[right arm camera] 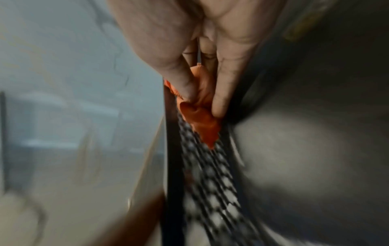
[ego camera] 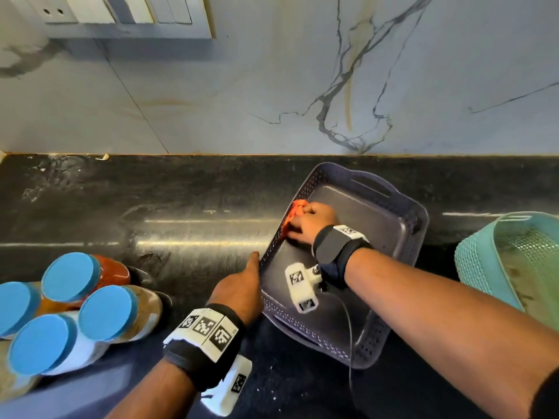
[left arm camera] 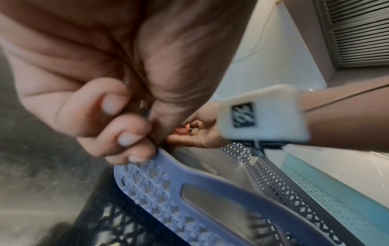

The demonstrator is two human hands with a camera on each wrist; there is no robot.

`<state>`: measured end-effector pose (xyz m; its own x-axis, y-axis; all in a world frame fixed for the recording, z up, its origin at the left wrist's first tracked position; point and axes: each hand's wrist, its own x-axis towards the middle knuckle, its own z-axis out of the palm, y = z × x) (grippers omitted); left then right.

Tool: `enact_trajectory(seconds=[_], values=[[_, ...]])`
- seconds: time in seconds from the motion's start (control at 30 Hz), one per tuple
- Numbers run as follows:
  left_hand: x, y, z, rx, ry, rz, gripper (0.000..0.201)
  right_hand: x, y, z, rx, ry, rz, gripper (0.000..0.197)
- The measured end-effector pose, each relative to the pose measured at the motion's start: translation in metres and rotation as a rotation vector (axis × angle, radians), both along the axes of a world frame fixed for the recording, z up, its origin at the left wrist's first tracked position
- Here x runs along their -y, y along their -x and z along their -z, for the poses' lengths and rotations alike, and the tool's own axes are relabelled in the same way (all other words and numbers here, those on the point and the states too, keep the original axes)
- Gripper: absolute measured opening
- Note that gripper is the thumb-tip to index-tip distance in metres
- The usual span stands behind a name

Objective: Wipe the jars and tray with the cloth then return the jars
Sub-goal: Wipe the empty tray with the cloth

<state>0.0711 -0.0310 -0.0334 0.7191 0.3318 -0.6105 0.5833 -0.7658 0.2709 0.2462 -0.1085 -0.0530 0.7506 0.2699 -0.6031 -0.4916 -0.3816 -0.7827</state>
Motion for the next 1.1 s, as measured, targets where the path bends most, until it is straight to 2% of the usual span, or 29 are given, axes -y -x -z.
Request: enact_trajectory(seconds=[0.13, 0.2, 0.27, 0.37, 0.43, 0.5, 0.57, 0.67, 0.77, 0.93, 1.0, 1.1], values=[[-0.005, -0.001, -0.007, -0.018, -0.011, -0.006, 0.08, 0.006, 0.045, 0.004, -0.066, 0.038, -0.172, 0.041], [-0.006, -0.002, -0.009, -0.026, -0.023, -0.008, 0.079, 0.01, 0.035, 0.0, -0.096, 0.07, -0.193, 0.039], [-0.008, -0.003, -0.01, -0.045, -0.027, -0.009, 0.078, 0.013, 0.016, -0.002, 0.0, 0.125, -0.197, 0.032], [-0.009, -0.005, -0.01, -0.058, -0.019, -0.006, 0.078, 0.018, -0.028, 0.004, 0.115, 0.166, -0.048, 0.02], [-0.007, -0.006, -0.01, -0.058, -0.008, 0.009, 0.079, 0.019, -0.037, -0.003, 0.073, 0.063, 0.112, 0.017], [-0.007, -0.006, -0.009, -0.058, 0.006, 0.024, 0.081, 0.013, -0.018, -0.015, -0.015, -0.088, 0.156, 0.021], [-0.007, -0.007, -0.008, -0.051, 0.007, 0.034, 0.084, 0.006, 0.017, -0.022, -0.082, -0.13, 0.101, 0.033], [-0.009, -0.008, -0.006, -0.037, -0.004, 0.059, 0.078, 0.008, 0.069, -0.019, -0.181, -0.061, -0.139, 0.037], [-0.011, -0.008, -0.005, -0.014, -0.01, 0.062, 0.07, 0.008, 0.079, -0.012, -0.234, -0.007, -0.229, 0.035], [-0.02, -0.008, -0.01, -0.009, -0.008, 0.057, 0.055, 0.015, 0.031, -0.018, -0.115, 0.065, -0.156, 0.024], [-0.02, -0.009, -0.013, -0.012, 0.015, 0.042, 0.055, 0.02, 0.012, -0.028, -0.062, 0.066, -0.039, 0.03], [-0.019, -0.008, -0.013, -0.017, 0.039, 0.033, 0.062, 0.023, -0.016, -0.017, 0.059, 0.08, 0.142, 0.045]])
